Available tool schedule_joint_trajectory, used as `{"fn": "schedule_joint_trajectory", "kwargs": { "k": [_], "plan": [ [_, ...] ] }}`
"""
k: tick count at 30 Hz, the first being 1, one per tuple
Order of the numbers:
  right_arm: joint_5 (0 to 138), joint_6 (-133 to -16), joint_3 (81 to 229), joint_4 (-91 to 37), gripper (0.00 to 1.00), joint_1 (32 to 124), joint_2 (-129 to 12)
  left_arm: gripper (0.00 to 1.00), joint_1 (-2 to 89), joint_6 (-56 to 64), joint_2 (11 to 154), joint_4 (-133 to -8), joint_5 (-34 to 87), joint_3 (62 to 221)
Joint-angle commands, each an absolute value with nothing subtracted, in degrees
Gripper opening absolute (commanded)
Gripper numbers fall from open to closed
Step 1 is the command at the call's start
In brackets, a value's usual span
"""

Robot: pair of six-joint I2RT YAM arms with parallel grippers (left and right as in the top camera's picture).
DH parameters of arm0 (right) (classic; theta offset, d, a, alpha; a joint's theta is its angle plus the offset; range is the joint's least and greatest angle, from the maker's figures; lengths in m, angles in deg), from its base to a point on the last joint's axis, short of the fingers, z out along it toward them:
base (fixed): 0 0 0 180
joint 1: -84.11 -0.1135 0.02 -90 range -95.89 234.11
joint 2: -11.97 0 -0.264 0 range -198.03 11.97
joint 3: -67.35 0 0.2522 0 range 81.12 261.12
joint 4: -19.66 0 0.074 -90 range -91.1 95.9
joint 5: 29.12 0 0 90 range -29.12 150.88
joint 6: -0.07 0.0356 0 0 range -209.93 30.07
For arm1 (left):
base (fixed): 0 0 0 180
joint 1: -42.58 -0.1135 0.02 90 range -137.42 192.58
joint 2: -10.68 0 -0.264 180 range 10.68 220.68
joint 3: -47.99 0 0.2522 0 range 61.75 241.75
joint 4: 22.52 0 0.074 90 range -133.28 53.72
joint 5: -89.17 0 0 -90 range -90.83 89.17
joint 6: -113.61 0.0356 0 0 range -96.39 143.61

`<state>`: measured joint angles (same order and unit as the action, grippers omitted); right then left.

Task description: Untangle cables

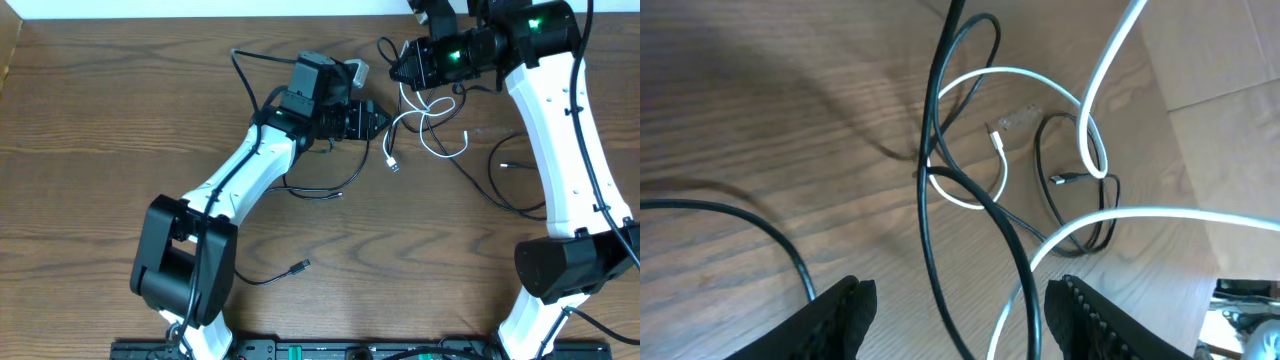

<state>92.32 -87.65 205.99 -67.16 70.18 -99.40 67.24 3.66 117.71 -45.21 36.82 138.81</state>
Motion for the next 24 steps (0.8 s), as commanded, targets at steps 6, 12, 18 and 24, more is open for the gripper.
{"fn": "schedule_joint_trajectory", "kwargs": {
  "k": [6,12,18,24],
  "plan": [
    [92.5,-88.8,206.9,-67.2,0.01,70.2,-98.2,0.61,69.4,2.3,118.4,-44.9,37.9,138.7],
    [92.5,-88.8,206.9,-67.2,0.01,70.2,-98.2,0.61,70.9,2.3,118.4,-44.9,35.9,138.7],
    [92.5,-89.0,206.9,-67.2,0.01,70.2,-98.2,0.61,71.0,2.2,118.8,-44.9,35.6,138.7],
    [92.5,-89.0,206.9,-67.3,0.01,70.2,-98.2,0.59,71.0,2.2,119.0,-45.1,33.5,138.7]
  ]
}}
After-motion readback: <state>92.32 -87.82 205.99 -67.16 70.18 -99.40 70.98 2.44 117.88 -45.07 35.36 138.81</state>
